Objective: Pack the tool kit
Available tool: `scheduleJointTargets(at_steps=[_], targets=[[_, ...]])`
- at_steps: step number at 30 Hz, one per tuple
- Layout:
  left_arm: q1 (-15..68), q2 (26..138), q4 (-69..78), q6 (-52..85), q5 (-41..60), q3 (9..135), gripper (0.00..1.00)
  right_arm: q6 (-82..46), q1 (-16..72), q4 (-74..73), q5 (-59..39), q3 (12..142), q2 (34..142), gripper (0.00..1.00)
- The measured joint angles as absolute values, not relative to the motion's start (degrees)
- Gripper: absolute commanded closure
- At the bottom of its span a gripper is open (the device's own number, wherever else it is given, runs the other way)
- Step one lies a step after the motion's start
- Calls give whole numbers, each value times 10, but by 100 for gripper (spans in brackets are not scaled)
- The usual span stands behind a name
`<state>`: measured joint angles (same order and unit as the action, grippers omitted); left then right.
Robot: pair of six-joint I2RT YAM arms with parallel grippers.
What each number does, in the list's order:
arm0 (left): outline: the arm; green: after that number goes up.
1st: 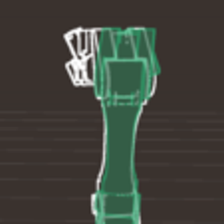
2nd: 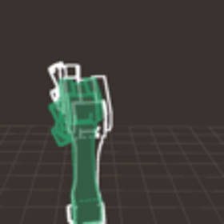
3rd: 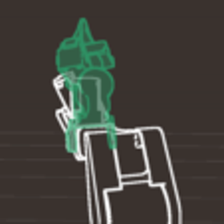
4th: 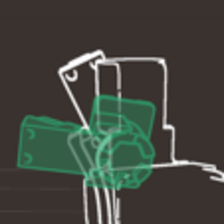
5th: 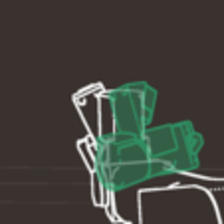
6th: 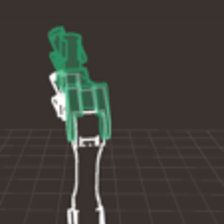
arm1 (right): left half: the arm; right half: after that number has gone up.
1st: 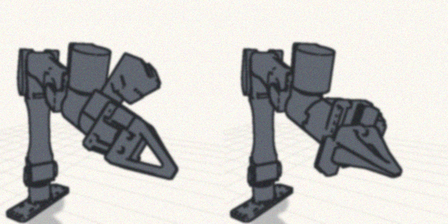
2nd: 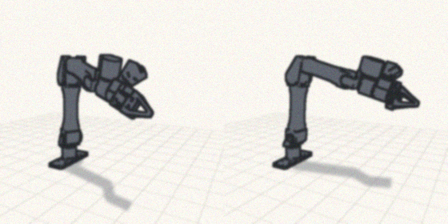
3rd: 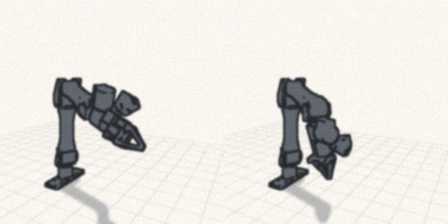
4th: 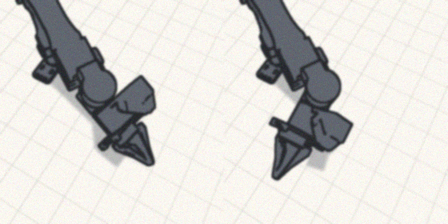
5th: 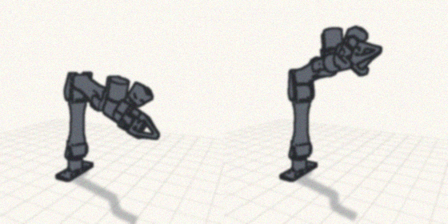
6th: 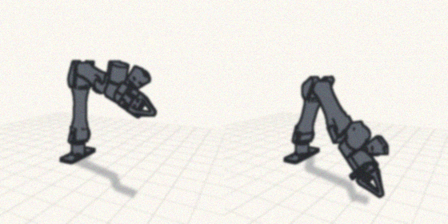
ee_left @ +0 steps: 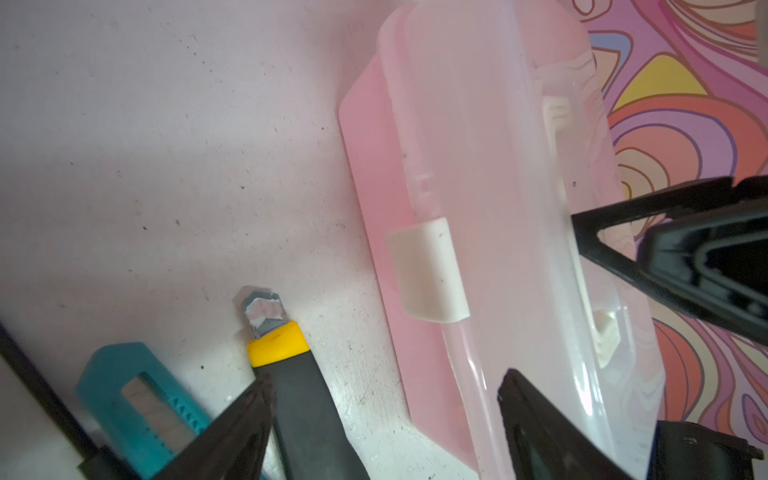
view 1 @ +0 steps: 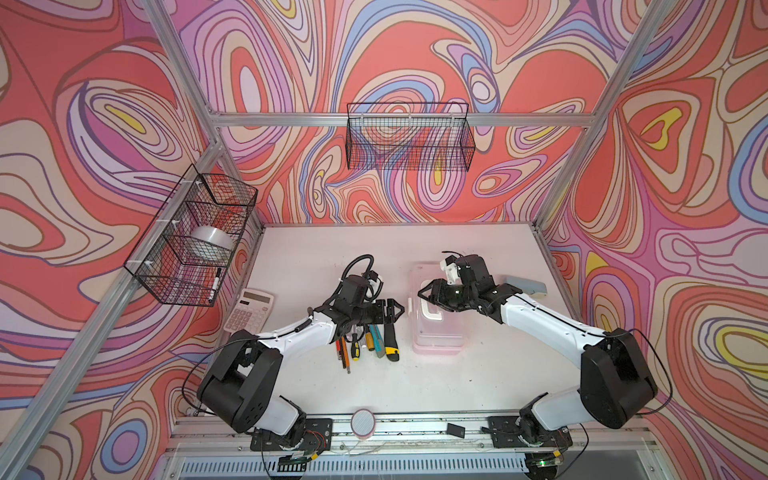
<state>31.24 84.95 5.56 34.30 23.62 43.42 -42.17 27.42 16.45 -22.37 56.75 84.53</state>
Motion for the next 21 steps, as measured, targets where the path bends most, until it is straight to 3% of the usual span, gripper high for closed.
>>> scheduleJointTargets(at_steps=[14,21], targets=[[349,885,61,343,227,468,15,-422,290,183,-221,581,854,51],[349,893,59,343,213,468,15,-443,283,103,-265,547,855,51]])
